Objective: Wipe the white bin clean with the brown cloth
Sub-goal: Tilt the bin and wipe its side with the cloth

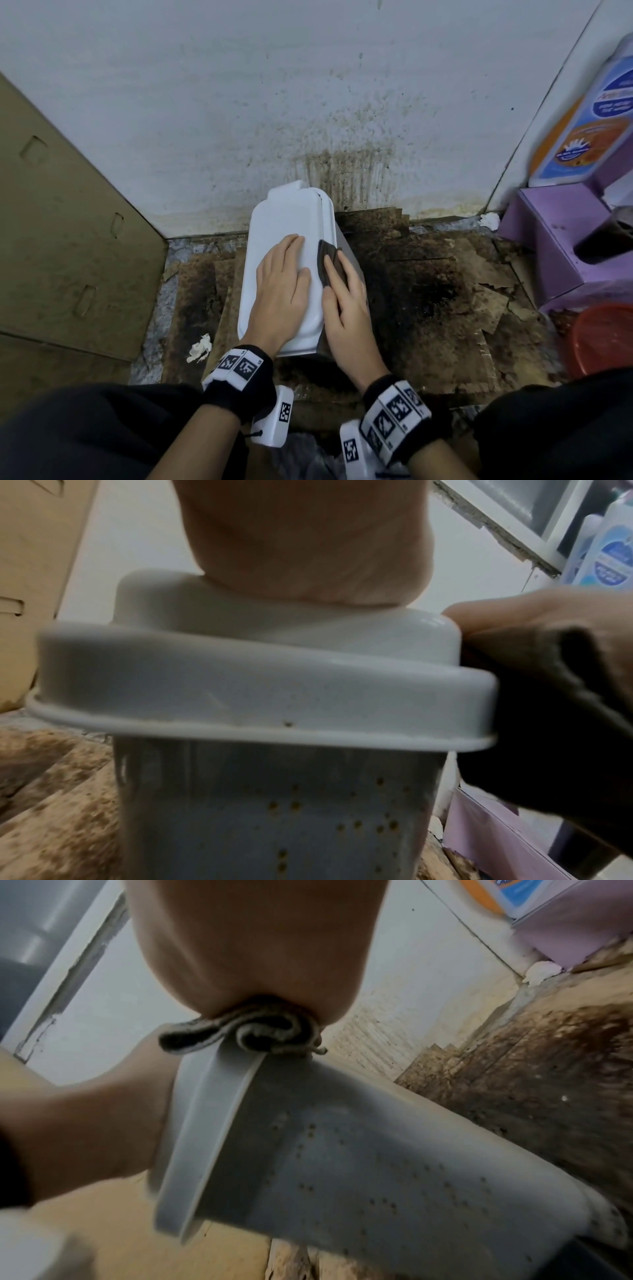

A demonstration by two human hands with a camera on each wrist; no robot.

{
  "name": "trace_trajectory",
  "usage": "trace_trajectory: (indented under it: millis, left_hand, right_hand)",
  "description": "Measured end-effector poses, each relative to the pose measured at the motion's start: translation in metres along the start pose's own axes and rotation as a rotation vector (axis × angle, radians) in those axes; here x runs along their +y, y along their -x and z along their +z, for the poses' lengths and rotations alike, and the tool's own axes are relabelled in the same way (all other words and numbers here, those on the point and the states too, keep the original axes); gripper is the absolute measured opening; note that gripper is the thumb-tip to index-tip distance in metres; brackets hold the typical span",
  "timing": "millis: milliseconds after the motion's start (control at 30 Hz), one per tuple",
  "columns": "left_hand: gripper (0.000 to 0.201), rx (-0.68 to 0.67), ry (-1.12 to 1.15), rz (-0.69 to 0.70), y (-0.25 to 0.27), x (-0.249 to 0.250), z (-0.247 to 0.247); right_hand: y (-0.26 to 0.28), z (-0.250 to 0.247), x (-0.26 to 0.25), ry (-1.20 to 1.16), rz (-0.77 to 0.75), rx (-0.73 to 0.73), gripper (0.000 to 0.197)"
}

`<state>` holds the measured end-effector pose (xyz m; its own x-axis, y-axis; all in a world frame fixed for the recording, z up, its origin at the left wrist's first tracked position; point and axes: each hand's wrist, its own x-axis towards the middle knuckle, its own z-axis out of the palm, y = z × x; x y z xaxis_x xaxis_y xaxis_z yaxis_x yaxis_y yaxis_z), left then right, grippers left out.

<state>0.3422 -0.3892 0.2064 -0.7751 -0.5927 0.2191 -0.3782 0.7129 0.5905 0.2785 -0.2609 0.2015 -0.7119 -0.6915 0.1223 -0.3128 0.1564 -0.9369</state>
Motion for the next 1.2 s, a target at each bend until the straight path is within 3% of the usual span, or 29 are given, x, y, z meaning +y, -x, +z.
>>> trace_trajectory:
  millis: [167, 433, 633, 767, 900, 967, 1067, 1200]
  left_hand:
    - [0.054, 0.002, 0.008, -0.011, 0.001, -0.003, 0.0]
    - [0.057, -0.018, -0.028, 0.004, -0.001, 0.004, 0.002]
    - [0.06, -0.04, -0.064, 0.031, -0.003, 0.029, 0.014]
    - [0.055, 0.044, 0.171, 0.01, -0.004, 0.056, 0.019]
    - [0.049, 0.138, 0.562, -0.142, 0.0, 0.065, 0.017]
    - [0.05, 0.146, 0.515, -0.19, 0.0, 0.054, 0.015]
    - [0.057, 0.129, 0.268, -0.216, 0.005, 0.028, 0.011]
    - [0.065, -0.001, 0.215, -0.29, 0.019, 0.008, 0.008]
  right_hand:
    - [0.01, 0.01, -0.001, 0.002, 0.009, 0.029, 0.048]
    - [-0.052, -0.01, -0.006, 0.008, 0.069, -0.113, 0.048]
    - [-0.053, -0.036, 0.003, 0.019, 0.101, -0.115, 0.049]
    - [-0.051, -0.056, 0.015, 0.024, 0.122, -0.071, 0.049]
    - [-0.048, -0.083, 0.03, 0.013, 0.163, -0.078, 0.051]
    - [-0.046, -0.093, 0.034, 0.007, 0.184, -0.077, 0.052]
    - [-0.043, -0.097, 0.034, -0.01, 0.191, -0.067, 0.051]
    - [-0.041, -0.095, 0.033, -0.044, 0.21, -0.036, 0.049]
